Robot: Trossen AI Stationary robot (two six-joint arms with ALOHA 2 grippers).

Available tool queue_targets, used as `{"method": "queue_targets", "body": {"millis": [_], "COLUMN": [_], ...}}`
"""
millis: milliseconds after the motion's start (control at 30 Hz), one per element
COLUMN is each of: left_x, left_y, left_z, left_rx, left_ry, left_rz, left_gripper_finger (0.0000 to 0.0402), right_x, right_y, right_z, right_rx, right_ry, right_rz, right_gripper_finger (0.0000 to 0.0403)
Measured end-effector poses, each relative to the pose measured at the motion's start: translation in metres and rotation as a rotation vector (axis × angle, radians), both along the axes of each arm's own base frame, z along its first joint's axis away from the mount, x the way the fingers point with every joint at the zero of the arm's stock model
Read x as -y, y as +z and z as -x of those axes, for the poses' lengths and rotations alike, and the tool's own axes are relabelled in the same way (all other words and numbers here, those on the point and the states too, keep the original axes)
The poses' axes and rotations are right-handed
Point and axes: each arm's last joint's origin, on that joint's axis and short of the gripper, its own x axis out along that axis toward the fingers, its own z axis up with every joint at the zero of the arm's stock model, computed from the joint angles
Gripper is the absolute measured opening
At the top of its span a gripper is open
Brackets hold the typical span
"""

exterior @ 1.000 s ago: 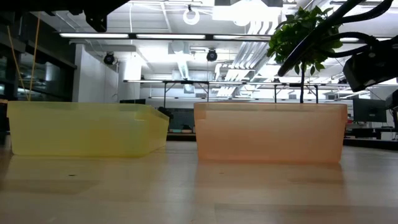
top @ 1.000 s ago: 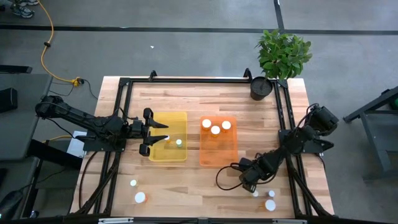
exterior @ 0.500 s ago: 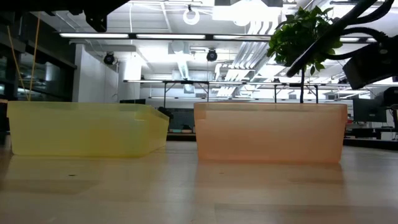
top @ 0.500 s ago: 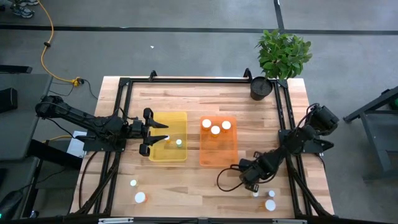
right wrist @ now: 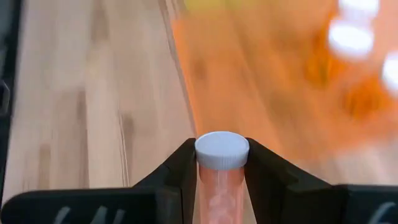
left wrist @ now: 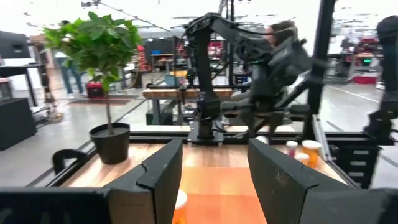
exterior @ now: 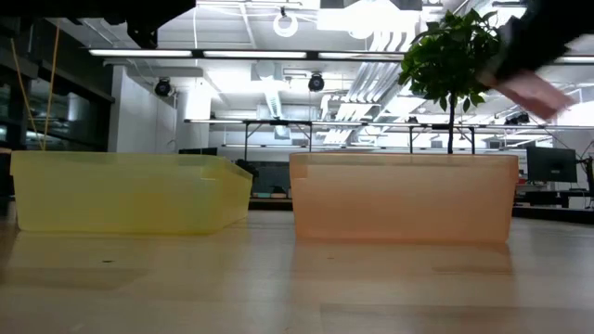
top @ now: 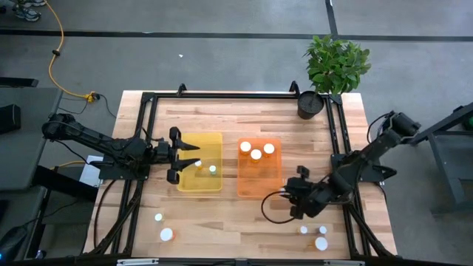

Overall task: Pick and place medicine bottles into bin by pill shape (circle, oval)
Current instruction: Put the pink tablet bottle into the yellow bin

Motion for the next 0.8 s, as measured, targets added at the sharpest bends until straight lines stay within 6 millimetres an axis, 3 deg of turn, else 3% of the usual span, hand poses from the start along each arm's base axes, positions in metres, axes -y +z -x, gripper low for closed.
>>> {"method": "queue_targets", "body": {"millis": [133,300,567,800], "left_x": [0.0,-0.001,-0.001,-0.001], "left_y": [0.0,0.0,0.0,-0.001], "left_z": [0.0,0.0,0.0,0.0], "left_rx": [0.0,0.0,-0.001,-0.019], "left_ry": [0.017,0.017,0.018,0.037], "left_rz": [0.001,0.001,0.001,-0.025], "left_gripper_finger": [0.0169,0.0169,0.0169,0.0169], "right_x": [0.005,0.016,0.052,0.088], "right_y": [0.008,0.004,-0.023,-0.047], "right_z": [-0.022,-0.064,-0.135,-0.175], "right_rx": [0.136,0.258,0.582,0.843], "right_ry": [0.084,0.237,0.468,0.485], "right_rz": [0.09,0.171,0.182,0.13], "right_gripper_finger": [0.0094,0.0094,0.0094,0.0094]}}
